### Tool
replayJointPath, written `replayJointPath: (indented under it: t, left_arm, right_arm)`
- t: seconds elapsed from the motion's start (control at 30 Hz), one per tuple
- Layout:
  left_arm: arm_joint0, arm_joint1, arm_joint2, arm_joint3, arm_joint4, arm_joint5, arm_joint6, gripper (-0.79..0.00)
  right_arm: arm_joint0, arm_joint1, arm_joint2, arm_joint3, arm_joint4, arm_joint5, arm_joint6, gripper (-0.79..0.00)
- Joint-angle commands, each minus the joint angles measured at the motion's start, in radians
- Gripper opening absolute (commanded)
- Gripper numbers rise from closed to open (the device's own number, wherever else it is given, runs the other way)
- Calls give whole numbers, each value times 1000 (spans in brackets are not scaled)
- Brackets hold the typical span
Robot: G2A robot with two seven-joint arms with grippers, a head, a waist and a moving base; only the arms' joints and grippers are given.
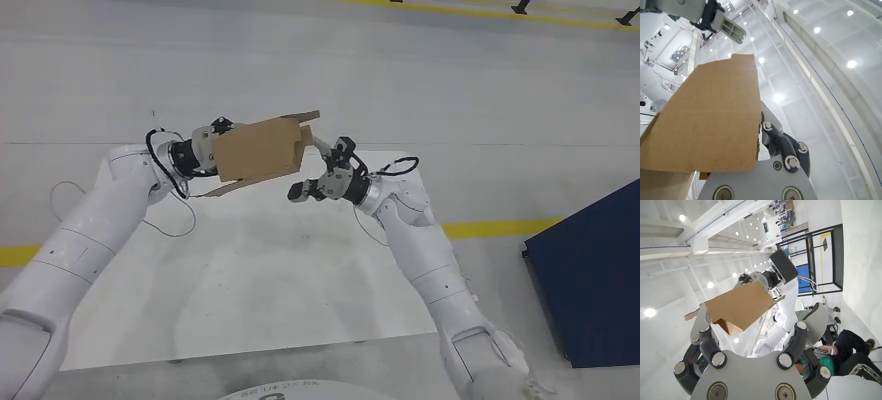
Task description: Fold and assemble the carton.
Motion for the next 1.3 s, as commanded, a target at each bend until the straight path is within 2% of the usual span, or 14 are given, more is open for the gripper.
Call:
replayJointPath:
  t: [0.0,0.37,0.8,1.27]
  left_arm:
    - [-4,1,11,5,0,-3,-3,-785]
    - [-26,5,48,38,-11,-17,-17,-785]
    - [-43,3,95,41,-8,-22,-22,-785]
    - [-53,22,125,37,20,-42,-42,-785]
  right_arm:
    - [3,-1,-10,-1,-10,-1,4,0]
    - [-18,8,-3,-25,-15,-11,86,0]
    - [47,-6,-96,13,-58,34,40,0]
    - [-42,22,81,2,97,-32,133,0]
